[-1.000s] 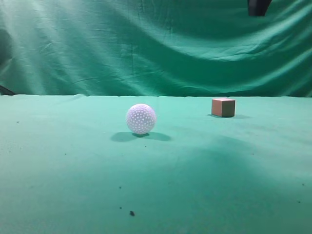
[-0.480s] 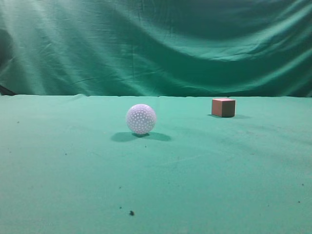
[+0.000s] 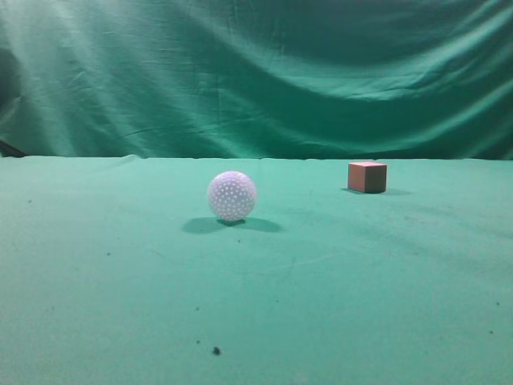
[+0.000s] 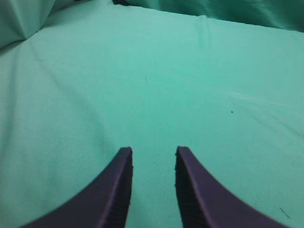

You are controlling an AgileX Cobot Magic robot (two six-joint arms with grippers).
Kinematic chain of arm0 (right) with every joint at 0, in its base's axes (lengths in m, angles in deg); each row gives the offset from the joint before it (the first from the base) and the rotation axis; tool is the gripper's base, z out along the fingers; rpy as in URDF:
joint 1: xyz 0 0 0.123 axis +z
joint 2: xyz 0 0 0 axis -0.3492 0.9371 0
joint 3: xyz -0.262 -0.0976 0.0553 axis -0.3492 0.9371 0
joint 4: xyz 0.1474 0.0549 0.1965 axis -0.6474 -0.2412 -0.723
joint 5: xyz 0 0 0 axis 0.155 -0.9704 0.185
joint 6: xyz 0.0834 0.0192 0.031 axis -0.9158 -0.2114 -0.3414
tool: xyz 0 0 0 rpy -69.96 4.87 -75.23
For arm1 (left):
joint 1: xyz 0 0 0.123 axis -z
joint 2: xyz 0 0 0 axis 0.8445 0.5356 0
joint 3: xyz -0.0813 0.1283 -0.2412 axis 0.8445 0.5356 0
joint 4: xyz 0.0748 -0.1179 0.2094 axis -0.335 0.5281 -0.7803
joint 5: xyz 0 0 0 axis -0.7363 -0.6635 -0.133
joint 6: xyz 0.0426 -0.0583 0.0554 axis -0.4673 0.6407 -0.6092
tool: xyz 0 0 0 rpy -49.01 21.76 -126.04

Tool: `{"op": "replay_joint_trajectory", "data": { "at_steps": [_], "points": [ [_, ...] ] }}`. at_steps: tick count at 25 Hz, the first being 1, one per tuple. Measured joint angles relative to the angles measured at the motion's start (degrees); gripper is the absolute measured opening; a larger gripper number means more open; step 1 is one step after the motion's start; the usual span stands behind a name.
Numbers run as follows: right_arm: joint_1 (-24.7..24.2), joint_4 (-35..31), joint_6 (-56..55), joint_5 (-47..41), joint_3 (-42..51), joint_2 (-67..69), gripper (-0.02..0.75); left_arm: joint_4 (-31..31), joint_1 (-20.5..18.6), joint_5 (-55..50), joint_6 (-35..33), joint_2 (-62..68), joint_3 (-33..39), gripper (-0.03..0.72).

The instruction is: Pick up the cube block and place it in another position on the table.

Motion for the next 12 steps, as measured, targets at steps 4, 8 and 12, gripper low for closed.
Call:
{"op": "replay_joint_trajectory", "data": {
  "at_steps": [4, 8, 12],
  "points": [
    [0.1, 2.1, 1.1, 7.2, 3.9, -1.4, 0.0, 0.0, 0.0, 0.0, 0.0, 0.0, 0.0, 0.262],
    [-3.0, 2.8, 1.3, 20.2, 13.8, -8.0, 0.0, 0.0, 0.0, 0.0, 0.0, 0.0, 0.0, 0.262],
    [-9.8, 2.9, 1.3, 29.0, 25.7, -18.1, 0.0, 0.0, 0.0, 0.0, 0.0, 0.0, 0.0, 0.262]
  ]
}}
